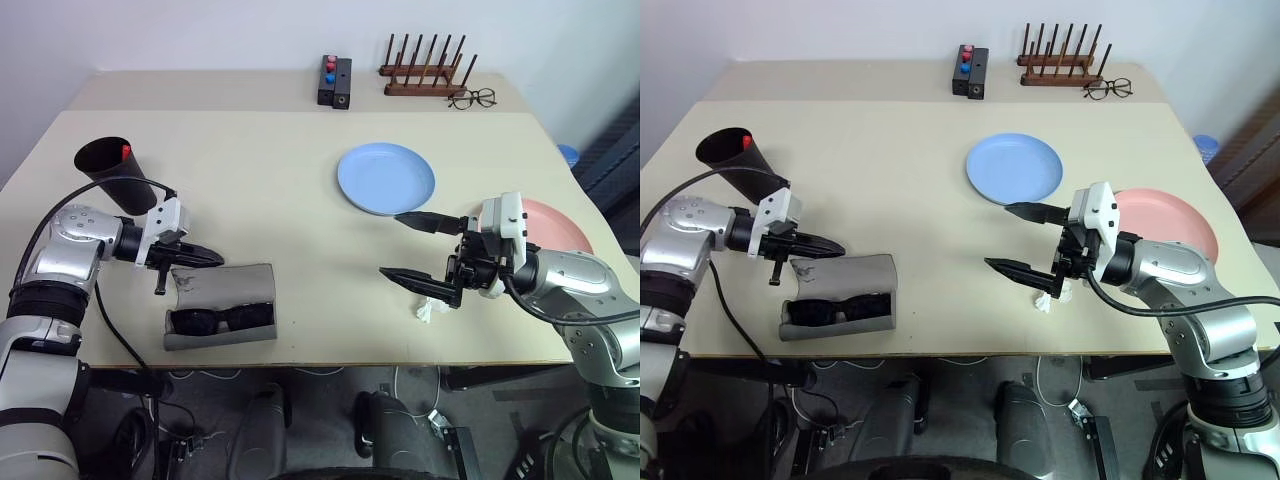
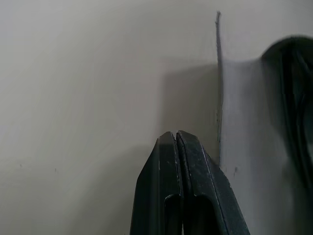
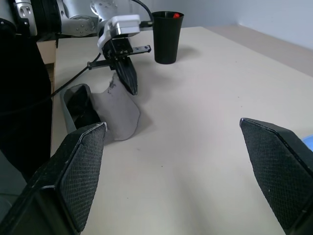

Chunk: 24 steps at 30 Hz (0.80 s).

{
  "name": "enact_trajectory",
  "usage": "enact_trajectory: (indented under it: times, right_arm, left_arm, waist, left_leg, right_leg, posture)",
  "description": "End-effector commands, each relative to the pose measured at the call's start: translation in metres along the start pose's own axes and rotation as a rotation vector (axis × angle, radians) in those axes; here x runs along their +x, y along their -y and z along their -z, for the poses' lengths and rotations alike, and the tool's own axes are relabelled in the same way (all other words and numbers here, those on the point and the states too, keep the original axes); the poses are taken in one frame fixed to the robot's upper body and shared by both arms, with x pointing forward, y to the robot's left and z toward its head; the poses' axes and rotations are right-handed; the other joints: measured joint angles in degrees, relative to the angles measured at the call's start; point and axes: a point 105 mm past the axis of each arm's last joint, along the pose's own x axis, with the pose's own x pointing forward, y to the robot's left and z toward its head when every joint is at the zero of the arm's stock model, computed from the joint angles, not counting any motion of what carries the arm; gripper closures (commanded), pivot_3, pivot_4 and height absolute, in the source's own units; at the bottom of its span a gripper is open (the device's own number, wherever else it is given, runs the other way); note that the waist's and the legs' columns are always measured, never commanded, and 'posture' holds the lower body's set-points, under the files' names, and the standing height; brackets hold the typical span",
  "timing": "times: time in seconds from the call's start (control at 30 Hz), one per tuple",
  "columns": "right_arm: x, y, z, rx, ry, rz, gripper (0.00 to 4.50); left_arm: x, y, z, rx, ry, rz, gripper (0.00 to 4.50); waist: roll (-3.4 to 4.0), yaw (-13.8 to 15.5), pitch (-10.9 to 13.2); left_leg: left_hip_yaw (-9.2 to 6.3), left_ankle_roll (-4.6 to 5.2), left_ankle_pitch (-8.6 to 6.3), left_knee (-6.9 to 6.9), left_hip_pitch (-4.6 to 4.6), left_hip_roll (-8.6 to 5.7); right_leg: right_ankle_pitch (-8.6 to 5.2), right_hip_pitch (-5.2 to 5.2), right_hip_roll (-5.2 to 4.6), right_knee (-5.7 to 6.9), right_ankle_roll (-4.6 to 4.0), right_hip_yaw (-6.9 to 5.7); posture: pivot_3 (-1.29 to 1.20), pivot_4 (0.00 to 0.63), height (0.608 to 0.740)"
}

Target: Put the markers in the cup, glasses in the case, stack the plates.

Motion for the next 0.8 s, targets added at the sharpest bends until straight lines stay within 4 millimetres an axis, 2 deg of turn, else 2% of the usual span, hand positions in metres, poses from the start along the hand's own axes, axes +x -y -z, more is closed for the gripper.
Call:
enact_trajectory:
  times: [0.03, 0.27, 0.63, 0.8]
  right_arm:
    - [-0.001, 0.000, -0.009, -0.042, 0.018, -0.001, 0.00]
    - [-0.002, 0.000, -0.008, -0.040, 0.017, 0.002, 0.00]
    - [-0.002, 0.003, -0.007, -0.045, 0.019, 0.011, 0.00]
    - [-0.003, 0.004, -0.007, -0.048, 0.015, 0.015, 0.00]
  left_arm:
    - [-0.004, 0.002, -0.006, 0.010, 0.027, 0.026, 4.48]
    - [-0.008, 0.003, -0.016, 0.010, 0.075, 0.036, 4.48]
    - [-0.008, 0.025, -0.031, 0.002, 0.112, 0.139, 4.48]
    - [-0.008, 0.035, -0.030, -0.009, 0.102, 0.175, 4.48]
  waist:
    - [0.00, 0.0, 0.0]
    - [0.00, -0.1, 0.0]
    - [0.02, -0.1, 0.0]
    - [0.02, -0.1, 0.0]
  left_leg:
    - [0.00, 0.00, 0.00, -0.01, 0.00, 0.00]
    - [0.00, 0.00, 0.00, 0.00, 0.00, 0.00]
    - [-0.01, 0.00, 0.00, -0.01, 0.01, 0.01]
    - [0.00, 0.00, 0.00, -0.02, 0.01, 0.01]
  right_leg:
    - [0.00, 0.00, 0.00, 0.00, 0.00, 0.00]
    - [0.00, -0.01, 0.00, 0.02, 0.00, 0.00]
    - [0.00, -0.01, 0.00, 0.01, -0.01, 0.00]
    - [-0.01, -0.01, 0.00, 0.01, -0.01, 0.00]
  posture:
    - [0.00, 0.150, 0.740]
    - [0.00, 0.150, 0.740]
    - [0.00, 0.150, 0.740]
    - [0.00, 0.150, 0.740]
